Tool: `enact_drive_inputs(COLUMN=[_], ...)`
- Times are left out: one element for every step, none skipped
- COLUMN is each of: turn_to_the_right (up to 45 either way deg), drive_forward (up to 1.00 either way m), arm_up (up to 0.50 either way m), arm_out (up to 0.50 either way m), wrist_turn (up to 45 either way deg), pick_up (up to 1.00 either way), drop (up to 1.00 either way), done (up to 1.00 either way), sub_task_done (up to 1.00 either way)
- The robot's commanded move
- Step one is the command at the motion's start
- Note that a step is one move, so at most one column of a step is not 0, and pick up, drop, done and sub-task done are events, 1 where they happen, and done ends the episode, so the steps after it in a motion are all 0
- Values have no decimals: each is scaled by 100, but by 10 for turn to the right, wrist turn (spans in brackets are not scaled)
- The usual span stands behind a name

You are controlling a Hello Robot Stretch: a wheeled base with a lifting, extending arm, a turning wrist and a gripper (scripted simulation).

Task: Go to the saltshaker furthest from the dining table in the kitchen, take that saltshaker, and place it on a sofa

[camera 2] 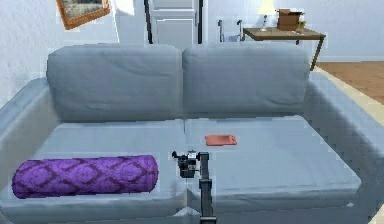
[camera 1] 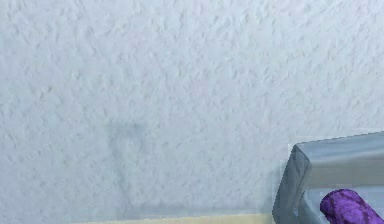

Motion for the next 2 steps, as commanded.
enact_drive_inputs(turn_to_the_right=[0, 0], drive_forward=[0, 0], arm_up=[0, 0], arm_out=[-8, 0], wrist_turn=[0, 0], pick_up=[0, 0], drop=[0, 0], done=[0, 100], sub_task_done=[0, 0])
